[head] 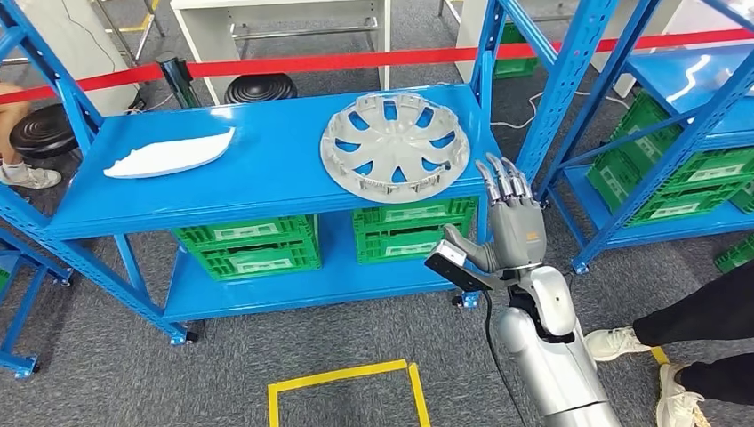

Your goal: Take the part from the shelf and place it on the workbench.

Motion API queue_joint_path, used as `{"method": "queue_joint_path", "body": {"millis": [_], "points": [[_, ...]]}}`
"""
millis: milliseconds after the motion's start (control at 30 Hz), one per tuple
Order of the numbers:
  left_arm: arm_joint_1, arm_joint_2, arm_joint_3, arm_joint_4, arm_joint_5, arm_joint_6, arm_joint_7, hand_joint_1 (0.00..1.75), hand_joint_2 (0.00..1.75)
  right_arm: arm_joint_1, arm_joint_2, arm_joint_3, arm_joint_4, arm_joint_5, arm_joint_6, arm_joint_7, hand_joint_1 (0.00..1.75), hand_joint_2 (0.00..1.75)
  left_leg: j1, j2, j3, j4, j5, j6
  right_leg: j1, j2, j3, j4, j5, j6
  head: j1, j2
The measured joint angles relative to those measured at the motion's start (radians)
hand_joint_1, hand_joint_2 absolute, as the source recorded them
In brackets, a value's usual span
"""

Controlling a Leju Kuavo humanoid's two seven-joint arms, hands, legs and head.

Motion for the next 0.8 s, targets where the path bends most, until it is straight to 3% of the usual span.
{"method": "queue_joint_path", "body": {"millis": [67,133,167,200,267,333,367,467,533,567,633,667,700,733,800], "points": [[0.000,-0.001,0.000,0.000,0.000,0.000,-0.001,0.00,0.00,0.000,0.000,0.000,0.000,0.001,-0.001,0.001,0.00,0.00,0.002,0.002,-0.047,0.096,-0.043,-0.010,-0.004,-0.002,0.015,-0.005,-0.007,-0.012,-0.006,0.000],[0.001,-0.002,0.000,0.001,0.000,-0.001,0.000,0.00,0.00,0.004,0.000,0.000,0.000,0.001,-0.001,0.002,0.00,0.00,0.004,0.004,-0.137,0.237,-0.086,-0.015,-0.004,-0.003,0.025,-0.005,-0.018,-0.016,-0.008,0.000],[0.003,-0.002,0.000,0.001,0.000,-0.001,0.000,0.00,0.00,0.008,0.000,0.000,0.000,0.002,-0.001,0.003,0.00,0.00,0.004,0.004,-0.171,0.278,-0.085,-0.016,-0.003,-0.002,0.031,-0.005,-0.024,-0.016,-0.008,0.000],[0.004,-0.001,0.000,0.001,0.000,-0.001,0.001,0.00,0.00,0.012,0.000,0.000,0.000,0.002,-0.001,0.004,0.00,0.00,0.004,0.004,-0.187,0.281,-0.061,-0.016,-0.003,-0.002,0.039,-0.005,-0.030,-0.015,-0.008,0.000],[0.005,-0.001,0.000,0.000,0.000,-0.002,0.001,0.00,0.00,0.020,0.000,0.000,0.000,0.003,-0.002,0.006,0.00,0.00,0.004,0.004,-0.161,0.173,0.035,-0.010,-0.003,0.000,0.060,-0.005,-0.045,-0.012,-0.008,0.000],[0.005,0.000,0.000,0.000,0.000,-0.003,0.000,0.00,0.00,0.022,0.000,0.000,0.000,0.004,-0.003,0.009,0.00,0.00,0.001,0.004,-0.113,0.046,0.098,-0.001,-0.001,0.000,0.072,-0.005,-0.061,-0.003,-0.008,0.000],[0.004,0.000,0.000,0.000,0.000,-0.003,-0.001,0.00,0.00,0.023,0.001,0.000,0.000,0.004,-0.004,0.010,0.00,0.00,0.000,0.004,-0.100,0.013,0.107,0.004,0.000,0.001,0.073,-0.005,-0.066,0.002,-0.008,0.000],[0.005,-0.002,0.000,0.000,0.005,-0.004,-0.002,0.00,0.00,0.027,0.002,0.000,-0.008,0.004,-0.005,0.012,0.00,0.00,-0.002,0.003,-0.093,-0.003,0.097,0.021,0.000,0.001,0.075,-0.008,-0.074,0.020,-0.008,0.000],[0.006,-0.003,0.000,0.000,0.007,-0.004,-0.002,0.00,0.00,0.026,0.002,0.000,-0.015,0.004,-0.005,0.012,0.00,0.00,0.001,0.003,-0.082,-0.011,0.094,0.035,-0.002,-0.001,0.059,0.033,-0.096,0.032,-0.007,0.000],[0.006,-0.004,0.000,0.000,0.008,-0.004,-0.003,0.00,0.00,0.025,0.002,0.000,-0.016,0.004,-0.004,0.013,0.00,0.00,0.003,0.003,-0.076,-0.014,0.091,0.040,-0.003,-0.001,0.032,0.085,-0.120,0.036,-0.006,0.000],[0.005,-0.003,0.000,0.000,0.009,-0.003,-0.003,0.00,0.00,0.026,0.003,0.000,-0.017,0.004,-0.001,0.015,0.00,0.00,0.003,0.004,-0.068,-0.014,0.082,0.046,-0.004,-0.002,-0.053,0.226,-0.170,0.042,-0.005,0.000],[0.006,-0.004,0.000,0.000,0.011,-0.003,-0.003,0.00,0.00,0.028,0.003,0.000,-0.017,0.004,0.001,0.016,0.00,0.00,0.003,0.003,-0.063,-0.013,0.076,0.046,-0.005,-0.002,-0.090,0.276,-0.177,0.044,-0.005,0.000],[0.007,-0.004,0.000,0.000,0.012,-0.003,-0.003,0.00,0.00,0.029,0.003,0.000,-0.017,0.004,0.002,0.016,0.00,0.00,0.003,0.003,-0.056,-0.013,0.070,0.045,-0.006,-0.002,-0.110,0.290,-0.163,0.045,-0.005,0.000],[0.008,-0.005,0.000,0.000,0.014,-0.003,-0.003,0.00,0.00,0.030,0.003,0.000,-0.017,0.004,0.002,0.016,0.00,0.00,0.003,0.002,-0.047,-0.012,0.062,0.042,-0.007,-0.002,-0.108,0.262,-0.127,0.045,-0.005,0.000],[0.009,-0.007,0.000,0.000,0.016,-0.003,-0.003,0.00,0.00,0.029,0.003,0.000,-0.017,0.004,0.003,0.016,0.00,0.00,0.004,0.000,-0.028,-0.009,0.045,0.034,-0.009,-0.003,-0.059,0.129,-0.035,0.041,-0.004,0.000]]}}
